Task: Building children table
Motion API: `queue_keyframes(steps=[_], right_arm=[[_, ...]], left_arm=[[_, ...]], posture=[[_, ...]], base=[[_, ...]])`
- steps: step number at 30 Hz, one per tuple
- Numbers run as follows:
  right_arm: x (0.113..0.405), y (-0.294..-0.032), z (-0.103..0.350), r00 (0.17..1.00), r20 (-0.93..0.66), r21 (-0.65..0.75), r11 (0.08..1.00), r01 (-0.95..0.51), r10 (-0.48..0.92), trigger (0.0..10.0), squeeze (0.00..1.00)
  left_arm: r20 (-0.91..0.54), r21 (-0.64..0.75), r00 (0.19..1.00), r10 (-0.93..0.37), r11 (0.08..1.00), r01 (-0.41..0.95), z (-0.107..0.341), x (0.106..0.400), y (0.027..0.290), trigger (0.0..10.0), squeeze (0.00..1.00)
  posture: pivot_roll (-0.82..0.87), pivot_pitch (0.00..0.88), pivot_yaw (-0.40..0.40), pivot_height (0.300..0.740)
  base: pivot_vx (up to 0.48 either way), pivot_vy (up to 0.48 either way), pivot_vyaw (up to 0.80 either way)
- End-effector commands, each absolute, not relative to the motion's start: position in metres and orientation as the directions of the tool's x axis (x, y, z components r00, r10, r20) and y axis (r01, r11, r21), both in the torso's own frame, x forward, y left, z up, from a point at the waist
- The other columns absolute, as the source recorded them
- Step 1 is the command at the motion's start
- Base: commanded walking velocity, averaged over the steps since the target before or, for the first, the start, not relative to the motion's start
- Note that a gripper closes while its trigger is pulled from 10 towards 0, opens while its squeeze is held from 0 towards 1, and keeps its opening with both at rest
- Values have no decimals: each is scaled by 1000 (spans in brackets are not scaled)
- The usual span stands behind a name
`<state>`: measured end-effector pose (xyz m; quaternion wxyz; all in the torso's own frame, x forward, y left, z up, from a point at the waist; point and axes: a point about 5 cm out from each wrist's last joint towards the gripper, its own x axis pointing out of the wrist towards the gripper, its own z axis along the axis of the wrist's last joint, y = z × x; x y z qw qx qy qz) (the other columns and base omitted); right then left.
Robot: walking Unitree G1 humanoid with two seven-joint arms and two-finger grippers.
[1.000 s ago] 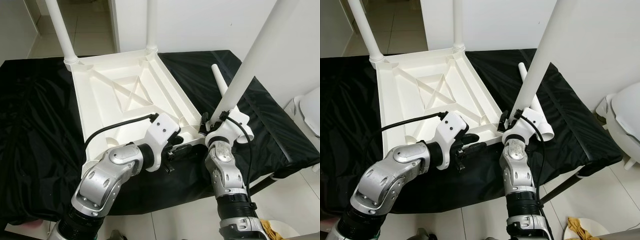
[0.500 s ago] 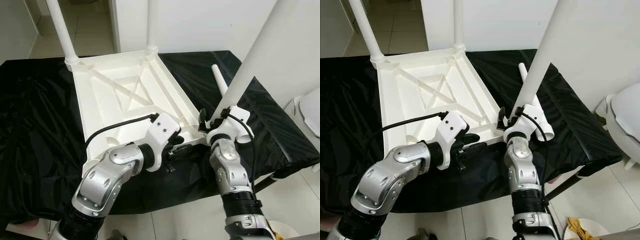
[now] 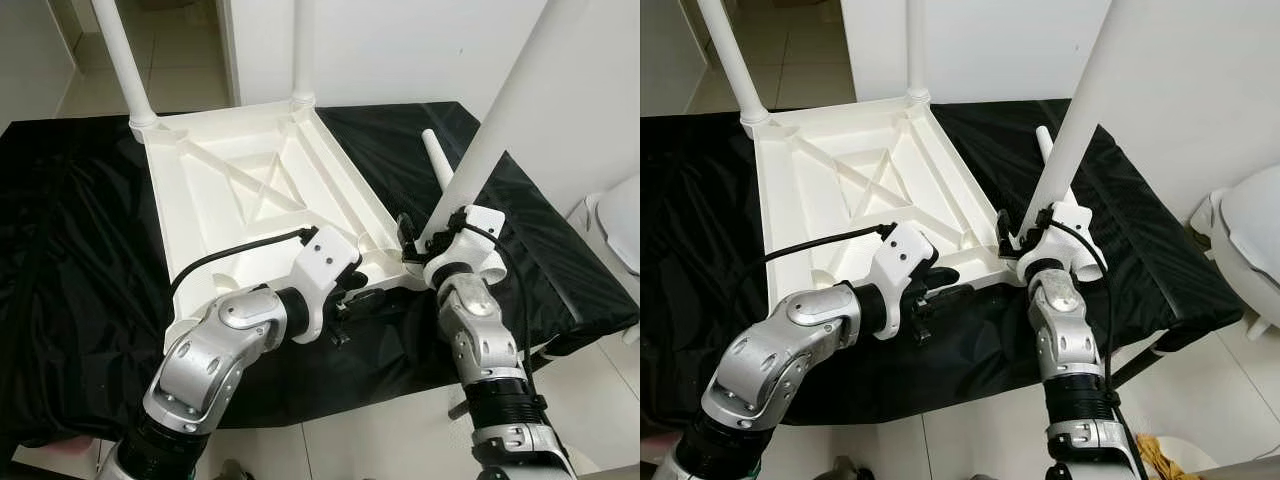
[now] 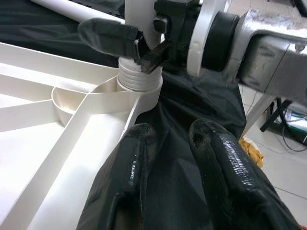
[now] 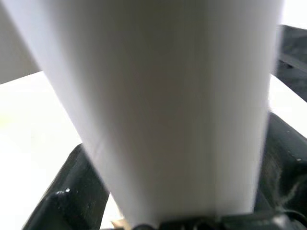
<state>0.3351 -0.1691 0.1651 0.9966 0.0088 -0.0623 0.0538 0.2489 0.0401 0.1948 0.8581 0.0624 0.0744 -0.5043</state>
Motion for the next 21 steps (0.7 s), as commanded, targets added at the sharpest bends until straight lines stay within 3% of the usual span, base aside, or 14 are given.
queue_keyframes(steps=[1,21], right_arm=[[334,-168,167,976,138,9,986,-169,166,10000,0],[326,-184,165,917,101,-97,921,-376,385,10000,0]], left_arm=[[-190,37,500,-845,502,864,196,250,39,10000,0],[-192,43,495,-848,496,867,197,251,39,10000,0]], posture=[[-26,68,-24,740],[-36,63,-15,740]], base=[[0,0,0],[0,0,0]])
